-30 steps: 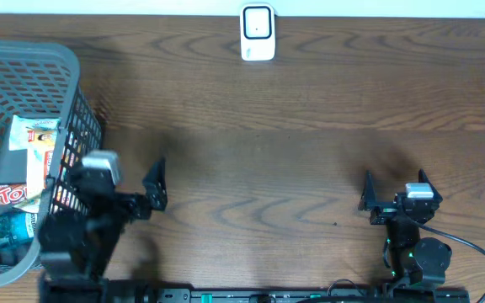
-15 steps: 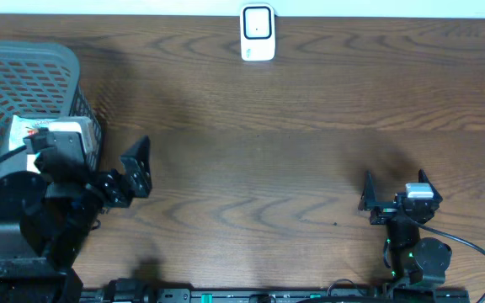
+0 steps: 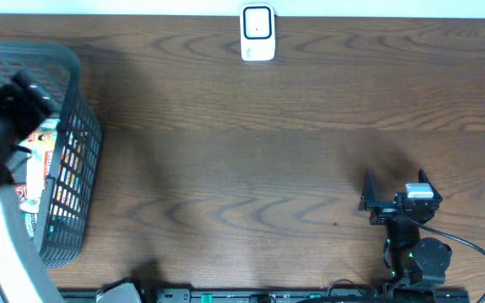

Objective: Scan the item barcode
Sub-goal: 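Reach the left gripper into the grey basket and grasp the snack bag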

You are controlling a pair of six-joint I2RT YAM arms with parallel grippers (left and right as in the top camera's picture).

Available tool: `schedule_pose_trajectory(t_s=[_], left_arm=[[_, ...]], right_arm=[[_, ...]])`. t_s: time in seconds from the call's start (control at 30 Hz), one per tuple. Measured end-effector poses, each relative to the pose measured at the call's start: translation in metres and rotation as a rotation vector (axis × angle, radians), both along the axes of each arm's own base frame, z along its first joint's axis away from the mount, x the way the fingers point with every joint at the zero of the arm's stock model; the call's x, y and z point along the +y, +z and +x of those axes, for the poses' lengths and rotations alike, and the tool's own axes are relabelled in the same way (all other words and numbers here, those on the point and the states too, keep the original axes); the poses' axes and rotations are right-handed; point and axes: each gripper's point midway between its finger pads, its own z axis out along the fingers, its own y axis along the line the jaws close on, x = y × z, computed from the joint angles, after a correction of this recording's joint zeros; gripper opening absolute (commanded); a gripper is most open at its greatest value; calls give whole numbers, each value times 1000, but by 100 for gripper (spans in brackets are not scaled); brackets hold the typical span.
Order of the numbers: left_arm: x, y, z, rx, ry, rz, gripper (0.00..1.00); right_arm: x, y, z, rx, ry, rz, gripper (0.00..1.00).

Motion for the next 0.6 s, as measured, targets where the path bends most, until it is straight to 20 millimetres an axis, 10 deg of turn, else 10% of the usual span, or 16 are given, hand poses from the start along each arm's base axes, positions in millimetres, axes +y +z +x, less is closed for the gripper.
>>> schedule_pose_trajectory(t_s=[0.23, 0.6], left_arm=[[71, -67, -8, 98, 180, -274, 98], [57, -171, -23, 252, 557, -718, 98]], right_arm=[[0, 0, 0, 0, 0, 0, 99], [0, 0, 0, 0, 0, 0, 99]])
